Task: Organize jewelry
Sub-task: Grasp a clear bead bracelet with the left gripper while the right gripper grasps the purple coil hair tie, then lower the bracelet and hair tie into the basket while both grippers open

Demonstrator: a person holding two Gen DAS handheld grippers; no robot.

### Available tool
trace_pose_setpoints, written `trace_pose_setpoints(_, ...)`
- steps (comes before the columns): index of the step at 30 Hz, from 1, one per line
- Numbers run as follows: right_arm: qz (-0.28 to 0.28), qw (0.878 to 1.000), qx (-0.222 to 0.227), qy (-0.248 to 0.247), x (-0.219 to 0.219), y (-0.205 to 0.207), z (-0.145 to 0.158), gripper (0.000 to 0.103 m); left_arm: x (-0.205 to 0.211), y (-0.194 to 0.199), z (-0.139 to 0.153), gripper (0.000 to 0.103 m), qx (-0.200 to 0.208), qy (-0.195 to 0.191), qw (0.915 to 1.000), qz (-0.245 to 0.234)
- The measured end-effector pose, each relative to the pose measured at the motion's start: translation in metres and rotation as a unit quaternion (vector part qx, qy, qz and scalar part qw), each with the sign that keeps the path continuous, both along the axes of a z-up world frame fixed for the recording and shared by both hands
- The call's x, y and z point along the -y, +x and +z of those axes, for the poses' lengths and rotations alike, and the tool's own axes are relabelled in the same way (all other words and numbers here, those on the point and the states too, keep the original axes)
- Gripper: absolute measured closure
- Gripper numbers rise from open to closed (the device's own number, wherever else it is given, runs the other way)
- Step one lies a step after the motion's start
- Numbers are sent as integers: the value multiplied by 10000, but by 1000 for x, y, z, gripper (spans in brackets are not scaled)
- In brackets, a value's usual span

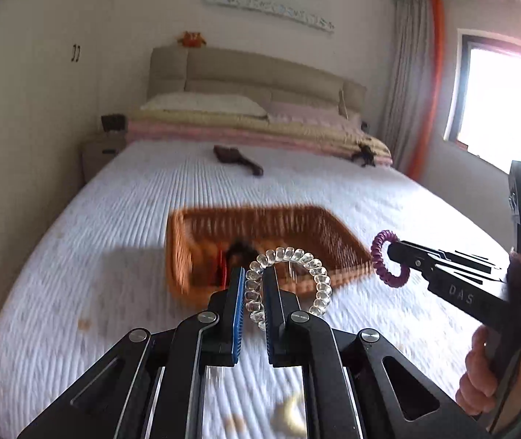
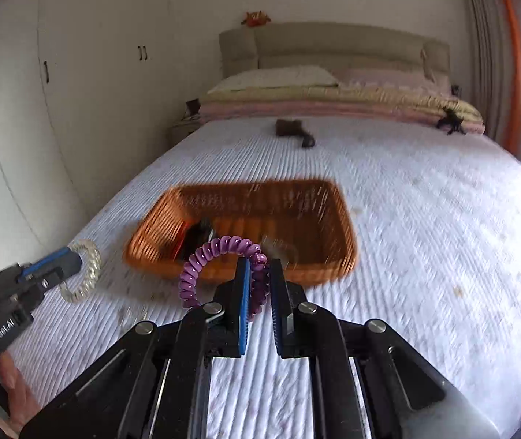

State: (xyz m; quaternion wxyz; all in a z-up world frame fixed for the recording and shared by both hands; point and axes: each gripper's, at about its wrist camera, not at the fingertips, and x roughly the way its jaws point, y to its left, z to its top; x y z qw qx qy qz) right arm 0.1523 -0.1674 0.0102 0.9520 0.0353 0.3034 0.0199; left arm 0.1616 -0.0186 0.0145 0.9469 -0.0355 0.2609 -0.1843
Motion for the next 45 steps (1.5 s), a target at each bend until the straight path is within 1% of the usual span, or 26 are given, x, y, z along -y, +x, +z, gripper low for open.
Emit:
trace_pose_setpoints(4,-153,9998,-26,-137,6,40,10,91,9,48,13,94,-9,-67,10000,42)
trace_pose_setpoints(6,-234,9995,-130,-143,10,70,6,91,13,70,12,94,-75,-96,9999,89)
trace_pose_setpoints(8,-223,9994,-263,-54,11,92,-2,91,22,93,8,94,-151,-25,9998,143)
trace_pose_setpoints(12,-303,9974,-650,44,18,132,-29,91,30,136,-12,94,-422,49,9988,258)
trace_pose_setpoints(16,-375,9946,-962,52,16,154,-56,91,30,163,-41,94,-846,-31,9959,309)
trace_pose_setpoints(20,-405,9900,-1350,-22,17,171,-82,91,34,170,-60,94,-950,55,9948,367)
trace_pose_setpoints(23,-435,9865,-1574,-131,15,180,-97,91,30,183,-71,94,-1123,73,9918,597)
trace_pose_setpoints(25,-416,9859,-1606,-209,12,181,-103,91,23,194,-78,94,-1286,10,9890,733)
trace_pose_setpoints(28,-425,9855,-1617,-273,8,181,-106,91,18,200,-88,94,-1435,-55,9872,688)
trace_pose_setpoints(30,-360,9865,-1576,-247,8,180,-106,91,21,199,-89,94,-1386,65,9881,668)
trace_pose_setpoints(34,-368,9870,-1555,-196,11,177,-106,90,21,196,-86,93,-1347,-18,9890,609)
trace_pose_setpoints(37,-412,9867,-1567,-160,15,179,-108,90,24,193,-85,91,-1273,95,9901,592)
trace_pose_setpoints(39,-388,9869,-1567,-45,19,178,-108,90,23,192,-86,91,-1291,65,9900,564)
trace_pose_setpoints(41,-370,9877,-1516,25,22,175,-106,90,21,193,-86,86,-1340,-10,9895,539)
trace_pose_setpoints(42,-359,9881,-1496,47,23,175,-105,89,20,193,-86,74,-1349,8,9892,573)
trace_pose_setpoints(43,-361,9884,-1475,58,24,174,-103,89,19,191,-84,59,-1291,12,9898,597)
trace_pose_setpoints(45,-378,9897,-1378,121,28,170,-99,89,17,187,-80,48,-1149,-38,9918,564)
